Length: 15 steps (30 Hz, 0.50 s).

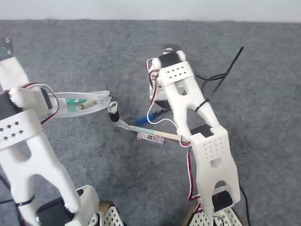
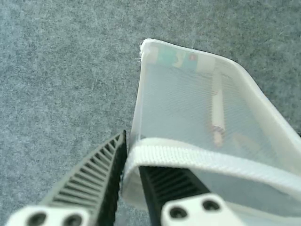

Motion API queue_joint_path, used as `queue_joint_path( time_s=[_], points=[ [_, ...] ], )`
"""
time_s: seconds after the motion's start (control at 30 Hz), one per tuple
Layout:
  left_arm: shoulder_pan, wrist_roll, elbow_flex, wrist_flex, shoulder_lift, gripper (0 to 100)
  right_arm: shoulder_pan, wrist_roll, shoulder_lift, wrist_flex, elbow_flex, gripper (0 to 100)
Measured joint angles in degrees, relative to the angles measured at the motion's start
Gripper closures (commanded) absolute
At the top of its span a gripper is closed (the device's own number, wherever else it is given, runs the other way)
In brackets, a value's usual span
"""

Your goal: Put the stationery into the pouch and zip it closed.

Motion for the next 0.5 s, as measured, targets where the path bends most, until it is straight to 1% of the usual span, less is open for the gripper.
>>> queue_joint_path(
  time_s=[0.23,0.37,0.5],
  points=[
    [0.0,0.0,0.0,0.0,0.0,99,4.2,0.0,-6.3,1.4,0.8,99.1],
    [0.0,0.0,0.0,0.0,0.0,99,6.9,0.0,-12.1,1.4,6.0,99.0],
    [0.0,0.0,0.0,0.0,0.0,99,6.8,0.0,-18.0,1.4,12.1,97.4]
  ],
)
